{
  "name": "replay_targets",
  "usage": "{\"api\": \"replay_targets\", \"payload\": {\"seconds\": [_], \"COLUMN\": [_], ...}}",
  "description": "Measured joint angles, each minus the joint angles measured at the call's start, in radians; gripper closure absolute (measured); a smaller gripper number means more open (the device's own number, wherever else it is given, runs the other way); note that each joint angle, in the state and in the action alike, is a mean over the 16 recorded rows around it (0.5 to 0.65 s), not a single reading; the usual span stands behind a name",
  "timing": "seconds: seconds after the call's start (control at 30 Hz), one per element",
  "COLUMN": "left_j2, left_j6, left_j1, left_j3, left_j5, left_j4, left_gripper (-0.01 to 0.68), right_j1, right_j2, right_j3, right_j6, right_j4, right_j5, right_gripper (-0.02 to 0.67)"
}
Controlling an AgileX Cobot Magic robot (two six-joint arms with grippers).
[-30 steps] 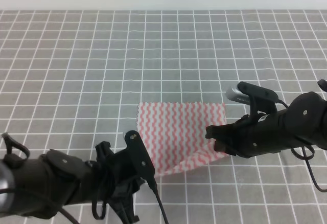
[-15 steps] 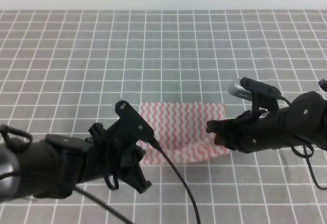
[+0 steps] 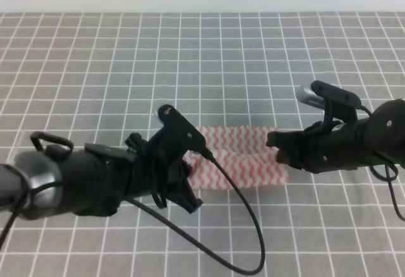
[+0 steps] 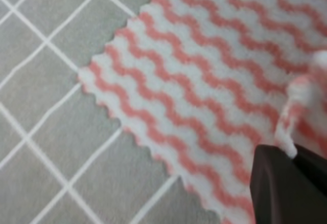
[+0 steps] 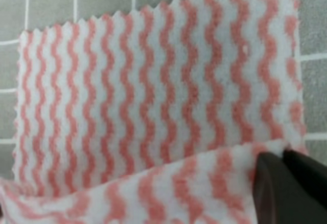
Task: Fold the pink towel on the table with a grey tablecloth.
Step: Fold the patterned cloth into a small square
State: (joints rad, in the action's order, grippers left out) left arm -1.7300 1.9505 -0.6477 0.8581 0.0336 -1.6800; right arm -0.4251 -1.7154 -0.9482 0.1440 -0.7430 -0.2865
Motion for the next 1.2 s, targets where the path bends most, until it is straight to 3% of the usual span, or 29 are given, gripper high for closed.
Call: {"api": "replay_targets", "payload": {"seconds": [0.47, 0.9, 1.2], "left_j2": [-0.065, -0.081, -0.105], "left_j6": [0.015, 0.020, 0.021], "left_j1": [0.015, 0.081, 0.089], "left_j3": [0.054, 0.073, 0.108], "left_j5": [0.023, -0.060, -0.086], "left_j4": [0.004, 0.003, 0.001], "left_gripper": [0.674, 0.674, 0.674], "right_j1": [0.019, 0.025, 0.040], "right_j2": [-0.064, -0.085, -0.096], "right_j3": [-0.066, -0.104, -0.117], "right_j6": [0.017, 0.019, 0.019], "right_j4": [0.006, 0.006, 0.006], "right_j5": [-0.024, -0.026, -0.033], "right_gripper": [0.664, 0.664, 0.664]}}
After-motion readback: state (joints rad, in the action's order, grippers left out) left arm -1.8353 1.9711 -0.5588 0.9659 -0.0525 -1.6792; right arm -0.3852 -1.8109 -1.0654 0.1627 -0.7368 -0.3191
